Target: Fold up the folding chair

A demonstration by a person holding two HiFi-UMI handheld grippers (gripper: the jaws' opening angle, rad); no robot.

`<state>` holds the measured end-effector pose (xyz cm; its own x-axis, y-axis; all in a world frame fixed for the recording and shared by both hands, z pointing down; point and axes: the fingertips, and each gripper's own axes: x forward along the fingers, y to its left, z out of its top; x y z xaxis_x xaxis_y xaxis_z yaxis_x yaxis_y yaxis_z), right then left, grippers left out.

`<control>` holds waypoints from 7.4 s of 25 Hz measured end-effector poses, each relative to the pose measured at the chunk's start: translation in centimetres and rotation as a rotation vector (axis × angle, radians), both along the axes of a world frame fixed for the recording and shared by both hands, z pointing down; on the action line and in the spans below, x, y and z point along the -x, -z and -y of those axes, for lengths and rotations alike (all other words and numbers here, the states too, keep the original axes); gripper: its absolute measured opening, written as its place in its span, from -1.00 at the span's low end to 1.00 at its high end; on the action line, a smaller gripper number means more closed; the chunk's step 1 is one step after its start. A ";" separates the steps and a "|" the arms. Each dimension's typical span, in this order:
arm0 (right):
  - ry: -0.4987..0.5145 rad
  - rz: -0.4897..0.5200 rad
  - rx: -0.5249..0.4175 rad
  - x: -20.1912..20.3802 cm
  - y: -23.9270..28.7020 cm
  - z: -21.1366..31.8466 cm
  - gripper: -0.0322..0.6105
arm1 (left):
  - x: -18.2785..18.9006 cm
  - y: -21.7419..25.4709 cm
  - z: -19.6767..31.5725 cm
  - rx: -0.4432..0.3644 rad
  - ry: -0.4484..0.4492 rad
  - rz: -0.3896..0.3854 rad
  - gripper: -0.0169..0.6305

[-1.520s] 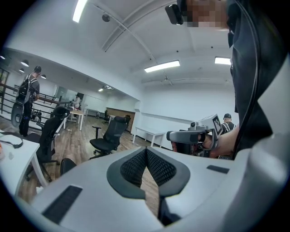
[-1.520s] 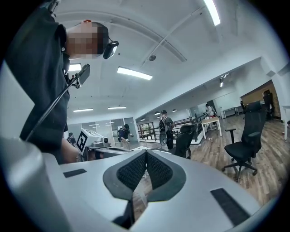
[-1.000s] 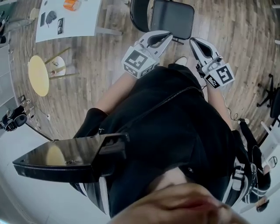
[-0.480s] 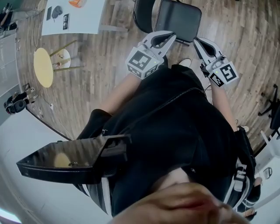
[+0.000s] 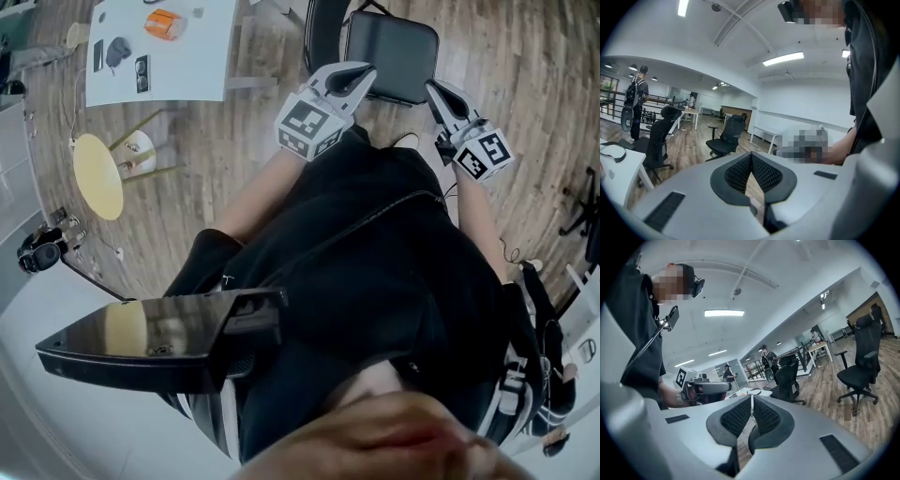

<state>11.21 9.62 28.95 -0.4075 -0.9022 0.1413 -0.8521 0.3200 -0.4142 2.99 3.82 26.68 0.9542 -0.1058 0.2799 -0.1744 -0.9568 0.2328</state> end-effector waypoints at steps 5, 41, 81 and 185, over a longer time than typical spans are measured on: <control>-0.063 0.025 0.106 -0.8 -5.0 2.8 -0.87 | 3.0 -4.7 6.0 0.071 0.007 0.118 -0.93; -0.321 0.629 0.665 -21.0 -59.3 -2.1 0.02 | 5.6 -34.1 22.1 0.549 0.265 0.614 -0.23; 0.186 0.887 0.731 -19.7 -65.8 3.0 -0.07 | 6.7 -33.7 21.1 0.653 0.258 0.783 -0.71; 0.546 -0.140 -0.202 14.4 -2.0 13.4 -0.37 | 15.0 -3.3 8.3 -0.062 0.449 0.045 -0.23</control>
<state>-3.20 -3.79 30.91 -0.8099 -0.5819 0.0742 -0.5840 0.7880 -0.1951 -12.00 -4.47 30.00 0.7971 -0.5241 0.2998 -0.5837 -0.7960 0.1604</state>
